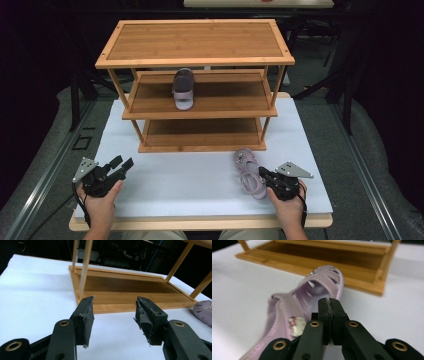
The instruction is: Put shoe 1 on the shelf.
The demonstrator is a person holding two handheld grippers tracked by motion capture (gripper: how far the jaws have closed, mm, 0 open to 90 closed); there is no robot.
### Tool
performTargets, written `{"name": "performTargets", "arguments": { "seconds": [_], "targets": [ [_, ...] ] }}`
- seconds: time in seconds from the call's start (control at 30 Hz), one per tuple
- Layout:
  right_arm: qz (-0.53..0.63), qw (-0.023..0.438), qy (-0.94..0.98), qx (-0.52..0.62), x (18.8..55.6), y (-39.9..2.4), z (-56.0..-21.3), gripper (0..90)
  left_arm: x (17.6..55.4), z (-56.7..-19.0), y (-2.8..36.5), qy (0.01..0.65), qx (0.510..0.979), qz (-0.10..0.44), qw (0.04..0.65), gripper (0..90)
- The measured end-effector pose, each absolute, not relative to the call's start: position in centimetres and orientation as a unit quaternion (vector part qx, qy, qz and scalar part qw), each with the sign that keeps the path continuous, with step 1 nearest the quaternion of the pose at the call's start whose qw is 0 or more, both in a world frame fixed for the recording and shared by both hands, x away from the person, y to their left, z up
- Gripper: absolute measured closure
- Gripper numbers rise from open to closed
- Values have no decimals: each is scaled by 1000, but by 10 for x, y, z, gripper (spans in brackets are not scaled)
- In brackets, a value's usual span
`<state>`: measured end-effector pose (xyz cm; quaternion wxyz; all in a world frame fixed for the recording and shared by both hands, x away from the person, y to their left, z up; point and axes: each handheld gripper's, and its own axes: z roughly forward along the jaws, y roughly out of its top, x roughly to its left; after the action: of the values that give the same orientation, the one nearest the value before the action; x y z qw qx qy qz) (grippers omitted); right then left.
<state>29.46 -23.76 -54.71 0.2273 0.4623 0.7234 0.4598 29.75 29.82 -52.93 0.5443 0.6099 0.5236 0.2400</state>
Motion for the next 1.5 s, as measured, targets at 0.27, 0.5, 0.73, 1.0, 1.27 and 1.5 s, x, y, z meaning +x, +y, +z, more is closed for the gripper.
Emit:
{"name": "performTargets", "arguments": {
  "seconds": [0.27,0.5,0.73,1.0,1.27,1.5],
  "targets": [
    [449,194,708,509,306,-257,-562,879,301,-533,293,521,624,229,536,482],
    [445,202,698,524,306,-261,-560,760,301,-534,293,522,624,228,535,479],
    [498,215,664,515,292,-265,-539,621,301,-534,291,522,627,224,533,473],
    [481,215,697,487,272,-243,-543,556,299,-534,289,517,636,223,528,469],
    [450,217,704,505,282,-242,-552,740,298,-533,290,519,635,223,527,468],
    [451,200,712,499,285,-248,-551,813,299,-534,292,522,634,221,526,469]
  ]
}}
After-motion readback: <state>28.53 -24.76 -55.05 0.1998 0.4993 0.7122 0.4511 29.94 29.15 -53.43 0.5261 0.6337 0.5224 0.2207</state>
